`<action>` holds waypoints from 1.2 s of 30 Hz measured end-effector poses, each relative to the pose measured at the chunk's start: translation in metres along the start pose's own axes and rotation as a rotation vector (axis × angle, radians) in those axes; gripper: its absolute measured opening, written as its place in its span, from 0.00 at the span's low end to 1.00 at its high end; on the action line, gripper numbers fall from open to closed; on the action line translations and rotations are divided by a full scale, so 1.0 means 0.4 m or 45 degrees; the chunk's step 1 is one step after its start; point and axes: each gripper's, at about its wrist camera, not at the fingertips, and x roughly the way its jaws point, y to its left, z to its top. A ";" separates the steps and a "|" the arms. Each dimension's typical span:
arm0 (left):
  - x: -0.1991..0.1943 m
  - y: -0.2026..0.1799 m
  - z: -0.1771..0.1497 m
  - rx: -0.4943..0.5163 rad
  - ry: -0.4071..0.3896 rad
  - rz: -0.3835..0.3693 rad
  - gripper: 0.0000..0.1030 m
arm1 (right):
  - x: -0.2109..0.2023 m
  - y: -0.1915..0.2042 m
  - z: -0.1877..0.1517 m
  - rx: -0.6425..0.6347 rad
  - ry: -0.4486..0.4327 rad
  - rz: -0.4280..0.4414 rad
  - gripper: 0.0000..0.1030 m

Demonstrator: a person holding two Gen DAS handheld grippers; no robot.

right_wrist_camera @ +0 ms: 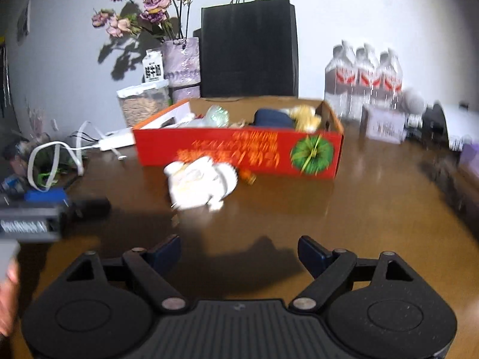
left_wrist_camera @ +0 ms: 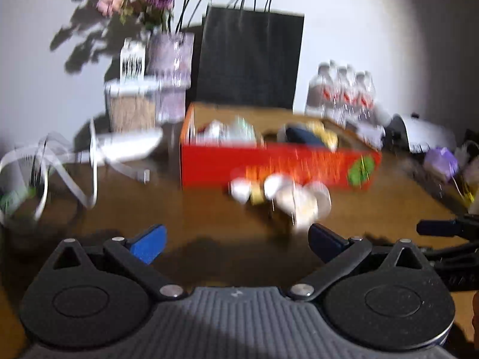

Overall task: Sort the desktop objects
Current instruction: 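Withdraw both tools from the box back over the table, then grasp the small beige cube with the left tool while the right grasps a white lid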

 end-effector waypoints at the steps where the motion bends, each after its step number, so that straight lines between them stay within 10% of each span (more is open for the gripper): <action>1: -0.007 0.001 -0.022 -0.022 0.024 -0.006 1.00 | -0.008 0.003 -0.018 0.025 0.008 0.027 0.82; 16: -0.013 0.024 -0.078 -0.034 0.104 -0.102 1.00 | -0.018 0.005 -0.069 0.032 0.043 0.047 0.85; 27: 0.125 -0.032 0.071 0.241 -0.027 -0.378 0.99 | 0.077 -0.095 0.083 0.102 -0.011 0.047 0.62; 36: 0.259 -0.071 0.099 0.367 0.046 -0.402 0.98 | 0.204 -0.137 0.163 0.116 0.024 0.080 0.56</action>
